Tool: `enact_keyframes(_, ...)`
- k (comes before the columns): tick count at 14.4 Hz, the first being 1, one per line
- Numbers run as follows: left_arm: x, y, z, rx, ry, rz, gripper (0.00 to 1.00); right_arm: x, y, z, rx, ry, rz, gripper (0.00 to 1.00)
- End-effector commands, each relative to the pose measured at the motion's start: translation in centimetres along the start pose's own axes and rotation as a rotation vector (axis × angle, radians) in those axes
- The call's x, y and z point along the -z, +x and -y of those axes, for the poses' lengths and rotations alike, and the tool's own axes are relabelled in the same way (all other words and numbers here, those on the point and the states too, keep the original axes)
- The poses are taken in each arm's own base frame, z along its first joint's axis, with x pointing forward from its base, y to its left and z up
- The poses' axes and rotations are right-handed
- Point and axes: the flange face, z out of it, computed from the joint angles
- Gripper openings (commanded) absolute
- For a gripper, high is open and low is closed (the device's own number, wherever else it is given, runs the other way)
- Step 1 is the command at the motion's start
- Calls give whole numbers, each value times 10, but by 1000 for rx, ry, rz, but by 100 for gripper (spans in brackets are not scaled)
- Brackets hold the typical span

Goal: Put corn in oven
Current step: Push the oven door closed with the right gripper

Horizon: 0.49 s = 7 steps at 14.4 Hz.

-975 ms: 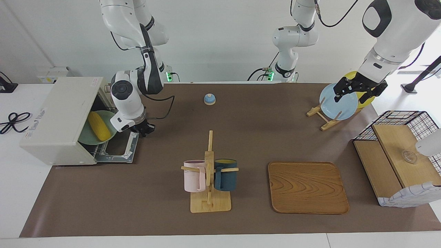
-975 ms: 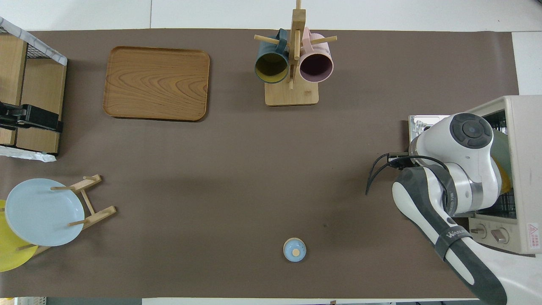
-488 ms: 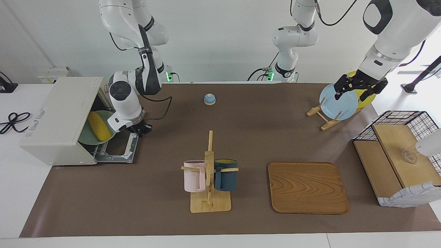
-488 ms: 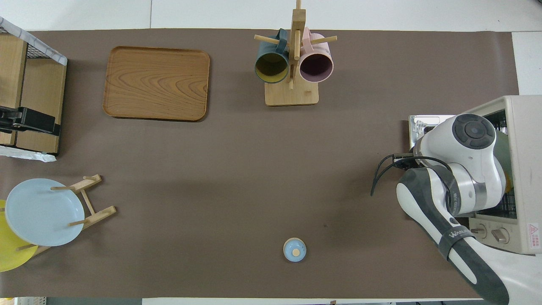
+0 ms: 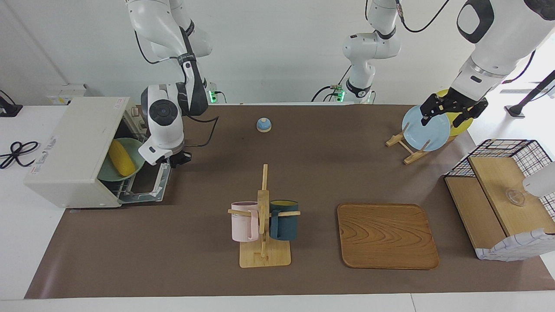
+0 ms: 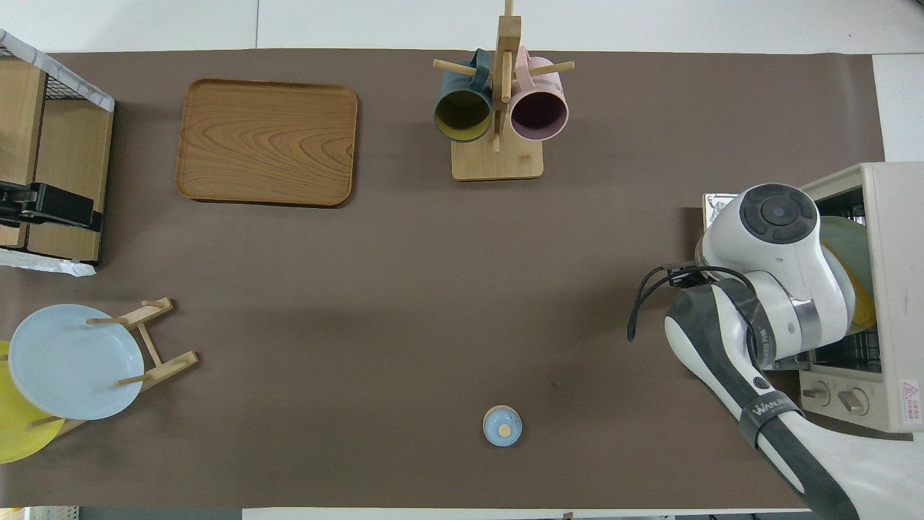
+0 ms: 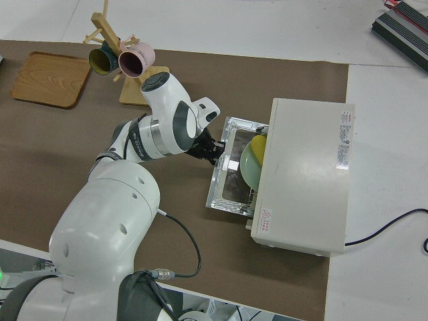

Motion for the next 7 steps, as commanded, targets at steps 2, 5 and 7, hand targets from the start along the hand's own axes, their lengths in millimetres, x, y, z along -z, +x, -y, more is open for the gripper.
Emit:
enact_keyframes(2,3,-6,3,10,19,8,100,27,6,-96,28,-70,-9,0)
enact_keyframes(5,4,-6,3,10,19,6,100,38,-8,-128,43,-60,10,0)
enact_keyframes(7,3,-6,3,10,19,8,100,47,-18,-134,34,-62,23,0)
